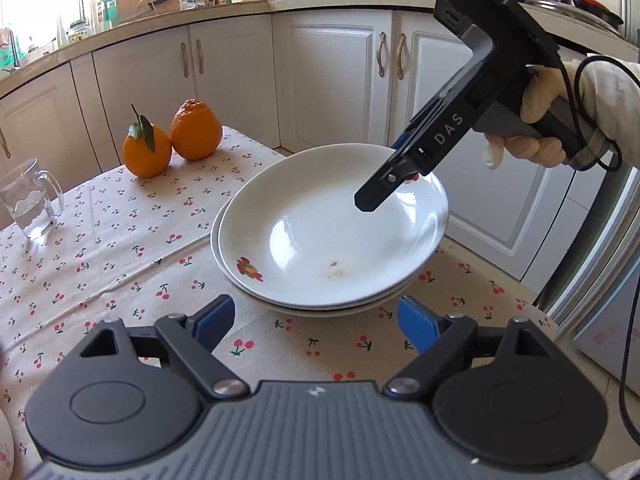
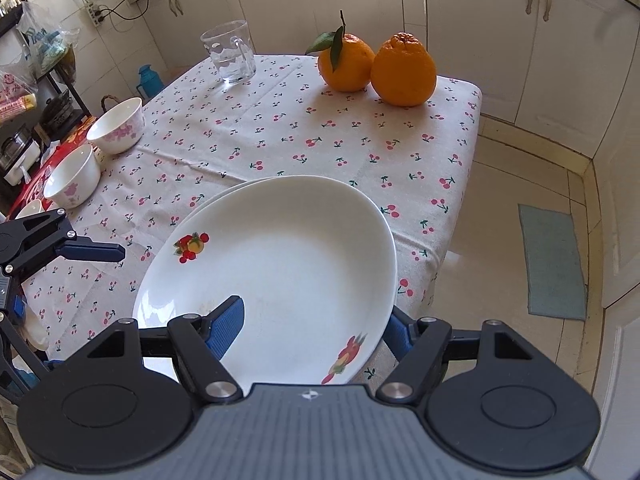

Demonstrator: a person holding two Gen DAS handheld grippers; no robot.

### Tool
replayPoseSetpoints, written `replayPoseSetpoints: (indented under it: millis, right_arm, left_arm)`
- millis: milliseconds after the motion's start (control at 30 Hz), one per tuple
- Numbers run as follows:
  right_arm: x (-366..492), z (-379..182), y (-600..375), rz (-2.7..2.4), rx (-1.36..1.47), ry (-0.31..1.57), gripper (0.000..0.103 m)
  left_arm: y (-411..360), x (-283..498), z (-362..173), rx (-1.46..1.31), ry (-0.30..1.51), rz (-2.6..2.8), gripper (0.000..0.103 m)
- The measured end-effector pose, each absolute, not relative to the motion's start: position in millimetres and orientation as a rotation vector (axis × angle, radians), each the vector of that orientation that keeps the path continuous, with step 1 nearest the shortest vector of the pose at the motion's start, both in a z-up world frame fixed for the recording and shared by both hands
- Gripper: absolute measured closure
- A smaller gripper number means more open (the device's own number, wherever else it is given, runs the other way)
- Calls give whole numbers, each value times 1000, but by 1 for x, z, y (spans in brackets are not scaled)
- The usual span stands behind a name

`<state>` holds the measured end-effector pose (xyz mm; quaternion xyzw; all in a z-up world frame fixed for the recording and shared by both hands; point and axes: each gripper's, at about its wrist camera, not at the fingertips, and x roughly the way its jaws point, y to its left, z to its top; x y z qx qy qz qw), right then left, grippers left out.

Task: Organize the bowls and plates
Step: 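Lower the plate onto the stack and open the right gripper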

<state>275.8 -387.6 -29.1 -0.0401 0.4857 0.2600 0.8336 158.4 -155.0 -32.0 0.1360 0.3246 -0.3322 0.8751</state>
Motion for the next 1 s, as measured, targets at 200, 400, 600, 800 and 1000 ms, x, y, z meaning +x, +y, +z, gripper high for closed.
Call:
replayPoseSetpoints:
  millis: [200, 400, 600, 800, 1000]
  right_arm:
    - [273, -29, -384, 530, -103, 1034, 25]
    - [270, -29, -383, 517, -115, 1038, 25]
    - [266, -29, -381, 501, -136, 1044, 25]
    - [260, -33, -380, 469, -165, 1066, 25]
    - [240, -25, -368, 450, -202, 1032, 18]
  left_arm:
    - [-152, 154, -31, 283, 674, -691, 14]
    - [-151, 150, -29, 284, 669, -692, 14]
    - [-149, 147, -27, 282, 661, -692, 14]
    - [-145, 144, -27, 286, 657, -687, 14]
    - [-132, 135, -24, 287, 632, -665, 9]
